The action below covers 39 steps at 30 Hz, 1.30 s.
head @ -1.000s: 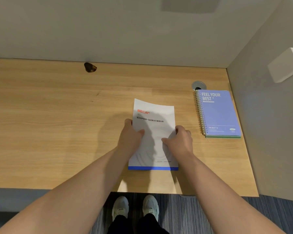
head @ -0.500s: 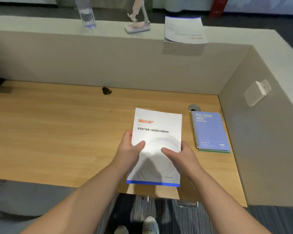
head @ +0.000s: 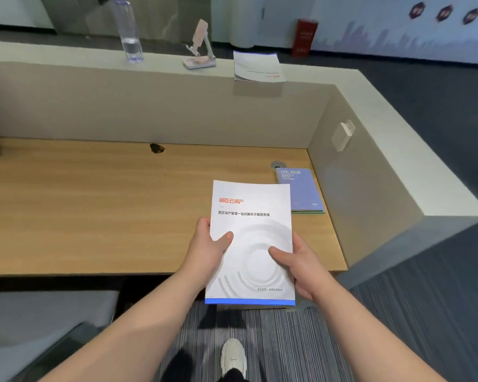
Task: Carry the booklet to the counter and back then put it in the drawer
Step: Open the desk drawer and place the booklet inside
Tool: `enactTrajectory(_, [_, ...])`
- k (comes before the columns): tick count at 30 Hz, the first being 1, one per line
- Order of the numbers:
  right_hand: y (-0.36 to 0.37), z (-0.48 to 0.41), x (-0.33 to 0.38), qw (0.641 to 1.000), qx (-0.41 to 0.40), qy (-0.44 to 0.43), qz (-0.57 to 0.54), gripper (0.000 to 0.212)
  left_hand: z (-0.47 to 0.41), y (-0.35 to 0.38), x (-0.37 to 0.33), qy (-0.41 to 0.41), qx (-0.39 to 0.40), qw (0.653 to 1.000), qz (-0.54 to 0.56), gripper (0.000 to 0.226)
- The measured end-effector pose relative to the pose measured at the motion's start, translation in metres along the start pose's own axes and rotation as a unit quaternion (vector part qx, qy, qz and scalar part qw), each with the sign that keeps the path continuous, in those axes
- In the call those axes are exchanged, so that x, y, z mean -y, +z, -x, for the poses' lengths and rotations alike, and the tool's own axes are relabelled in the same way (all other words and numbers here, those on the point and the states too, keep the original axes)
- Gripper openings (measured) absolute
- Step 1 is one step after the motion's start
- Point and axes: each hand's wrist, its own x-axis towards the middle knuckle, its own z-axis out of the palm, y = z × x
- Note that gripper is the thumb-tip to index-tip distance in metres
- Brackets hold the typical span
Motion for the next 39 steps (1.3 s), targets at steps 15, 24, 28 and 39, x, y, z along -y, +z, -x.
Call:
enactTrajectory(15, [-0.07,0.076,-0.06,0.999,-0.044,0.029,-0.012,0.046,0.082,0.055,0.041,-0.09,0.066,0.994,-0.018,0.023])
enactTrajectory(24, [-0.138,0.061,-0.081,0.995,-0.058,0.063,-0.045,0.043,0.07,0.098,0.089,-0.152,0.078,0.982,0.079,0.035])
enactTrajectory(28, [-0.166,0.054,-0.085,0.995,-0.057,0.068,-0.042,0.045,0.055,0.098,0.125,-0.053,0.09,0.96,-0.258,0.032])
enactTrajectory(39, [-0.197,0.035,-0.099,0.994,-0.032,0.097,-0.029,0.046,0.036,0.138,0.164,0.176,0.193,0.747,-0.611,0.069])
